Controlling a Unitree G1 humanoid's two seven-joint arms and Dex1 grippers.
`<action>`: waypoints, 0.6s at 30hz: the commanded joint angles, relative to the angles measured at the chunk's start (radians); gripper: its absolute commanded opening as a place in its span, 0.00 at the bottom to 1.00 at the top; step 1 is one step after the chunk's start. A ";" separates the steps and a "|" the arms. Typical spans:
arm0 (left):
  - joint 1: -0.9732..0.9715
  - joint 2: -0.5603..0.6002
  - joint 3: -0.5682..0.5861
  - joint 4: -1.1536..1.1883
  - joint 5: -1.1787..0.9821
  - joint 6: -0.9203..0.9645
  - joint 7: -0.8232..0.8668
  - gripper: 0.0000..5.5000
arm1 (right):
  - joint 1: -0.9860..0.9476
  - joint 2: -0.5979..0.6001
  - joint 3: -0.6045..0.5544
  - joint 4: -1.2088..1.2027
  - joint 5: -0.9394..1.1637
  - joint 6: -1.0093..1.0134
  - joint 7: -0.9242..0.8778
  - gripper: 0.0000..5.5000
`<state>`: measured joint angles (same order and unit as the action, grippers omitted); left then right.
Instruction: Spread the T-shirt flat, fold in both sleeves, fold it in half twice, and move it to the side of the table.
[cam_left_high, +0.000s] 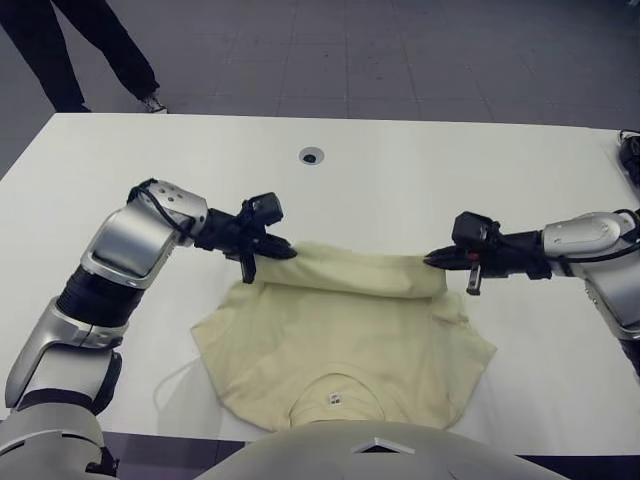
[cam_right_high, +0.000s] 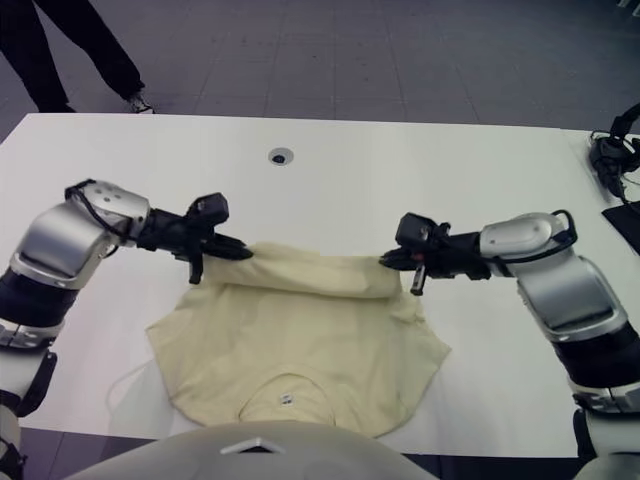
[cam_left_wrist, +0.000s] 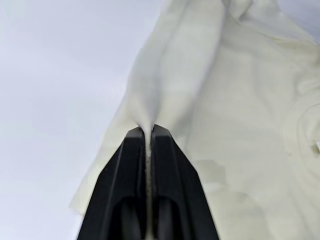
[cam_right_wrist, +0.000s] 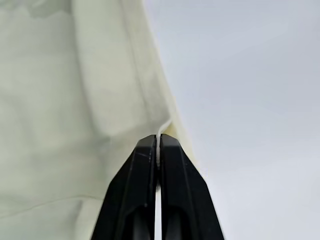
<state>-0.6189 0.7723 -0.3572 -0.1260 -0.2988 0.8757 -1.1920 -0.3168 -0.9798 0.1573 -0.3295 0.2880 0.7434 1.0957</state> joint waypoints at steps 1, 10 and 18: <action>-0.162 -0.028 0.007 0.177 0.091 -0.122 0.048 0.00 | -0.168 0.042 0.013 0.162 -0.056 -0.042 -0.037 0.00; -0.328 -0.218 -0.082 0.670 0.360 -0.542 0.256 0.00 | -0.447 0.292 0.113 0.673 -0.214 -0.249 -0.144 0.00; -0.421 -0.362 -0.114 1.076 0.537 -0.809 0.464 0.00 | -0.595 0.442 0.129 1.108 -0.352 -0.498 -0.300 0.00</action>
<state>-0.9869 0.4597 -0.4477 0.8143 0.1666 0.1482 -0.8308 -0.8484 -0.5930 0.2766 0.6380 -0.0084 0.3340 0.8788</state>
